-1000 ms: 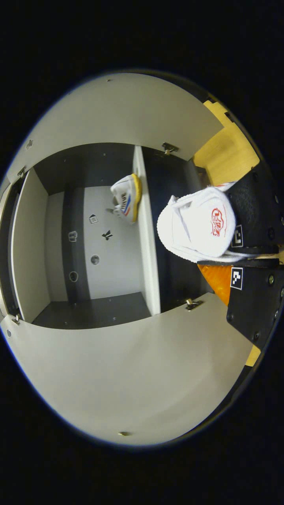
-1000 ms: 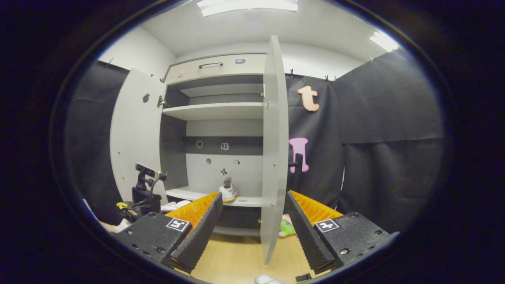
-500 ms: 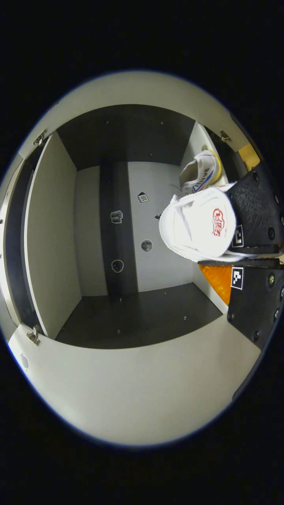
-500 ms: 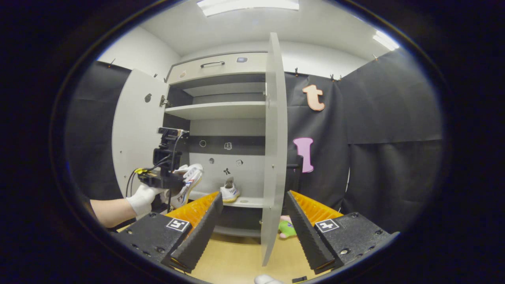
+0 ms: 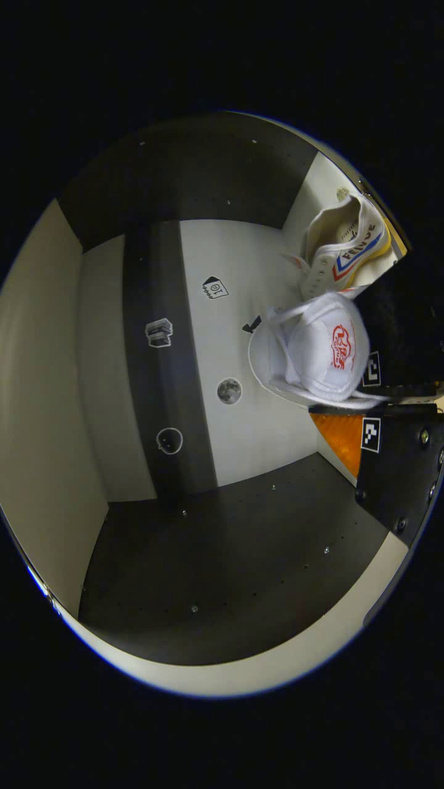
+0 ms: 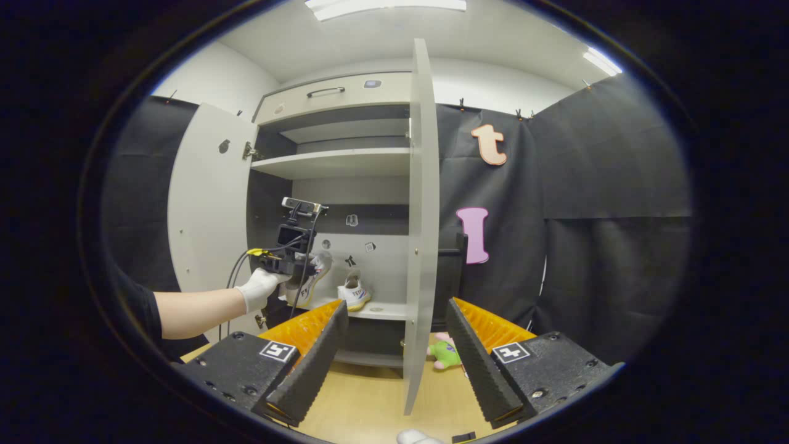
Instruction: Grab one shoe with the right hand and put it into the shoe cabinet, grab the other shoe with the left hand and put it into the shoe cabinet; then close the right door with the right hand and the left door with the left hand.
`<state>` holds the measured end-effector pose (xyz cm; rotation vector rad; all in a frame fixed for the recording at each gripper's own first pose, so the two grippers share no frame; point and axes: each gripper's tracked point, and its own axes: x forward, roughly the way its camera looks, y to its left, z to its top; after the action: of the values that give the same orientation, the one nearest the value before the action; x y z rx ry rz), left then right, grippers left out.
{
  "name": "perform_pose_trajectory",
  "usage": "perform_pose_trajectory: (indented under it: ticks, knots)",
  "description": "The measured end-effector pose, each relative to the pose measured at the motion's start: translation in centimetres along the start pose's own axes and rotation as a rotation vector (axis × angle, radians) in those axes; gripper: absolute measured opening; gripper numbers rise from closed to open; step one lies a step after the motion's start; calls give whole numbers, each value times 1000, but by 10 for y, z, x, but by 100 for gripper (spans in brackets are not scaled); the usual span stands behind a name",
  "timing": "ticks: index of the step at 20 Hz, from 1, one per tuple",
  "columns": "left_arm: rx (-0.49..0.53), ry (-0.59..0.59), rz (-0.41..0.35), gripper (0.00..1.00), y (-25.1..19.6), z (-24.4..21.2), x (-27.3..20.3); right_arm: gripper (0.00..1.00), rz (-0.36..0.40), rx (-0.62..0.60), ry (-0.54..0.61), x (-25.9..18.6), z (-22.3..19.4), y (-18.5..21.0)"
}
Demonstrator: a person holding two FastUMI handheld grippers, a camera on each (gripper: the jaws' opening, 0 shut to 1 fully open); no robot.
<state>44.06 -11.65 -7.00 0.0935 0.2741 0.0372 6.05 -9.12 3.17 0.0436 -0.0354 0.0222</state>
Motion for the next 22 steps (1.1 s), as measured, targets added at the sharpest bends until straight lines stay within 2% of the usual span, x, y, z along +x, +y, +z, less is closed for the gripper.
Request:
perform_pose_trajectory:
  ticks: [3, 5, 6, 8, 10, 11, 13, 16, 17, 20, 22]
  knots:
    - [-21, 57, -9, 15, -3, -18, 10, 100, -15, -6, -1, 2, 1, -5]
    - [-33, 52, -11, 20, -2, -20, 13, 100, -17, -2, 3, 3, 0, -5]
    - [-38, 58, -16, 27, -2, -20, 12, 100, -15, 2, 7, 4, -1, -4]
    - [-37, 48, -24, 42, 0, -20, 16, 100, -9, -1, 14, 4, -4, -1]
    - [-29, 45, -33, 69, 5, -21, 12, 100, -7, -4, 17, 5, -4, 0]
    - [-30, 45, -35, 93, 8, -21, 10, 100, -7, -2, 15, 5, -3, 1]
    - [-46, 63, -33, 96, 13, -26, 8, 100, -6, -1, 15, 5, -3, 4]
    - [-45, 111, -40, 96, 15, -42, 2, 100, 0, -3, 17, 4, -2, 8]
    - [-45, 72, -7, 97, 25, -33, 5, 100, 4, -1, 16, 3, -2, 10]
    - [-86, 51, -49, 98, 20, -22, -9, 100, 10, -2, 17, 1, -3, 14]
    - [-58, 42, -30, 96, 27, -22, -14, 100, 12, -3, 13, 0, -1, 17]
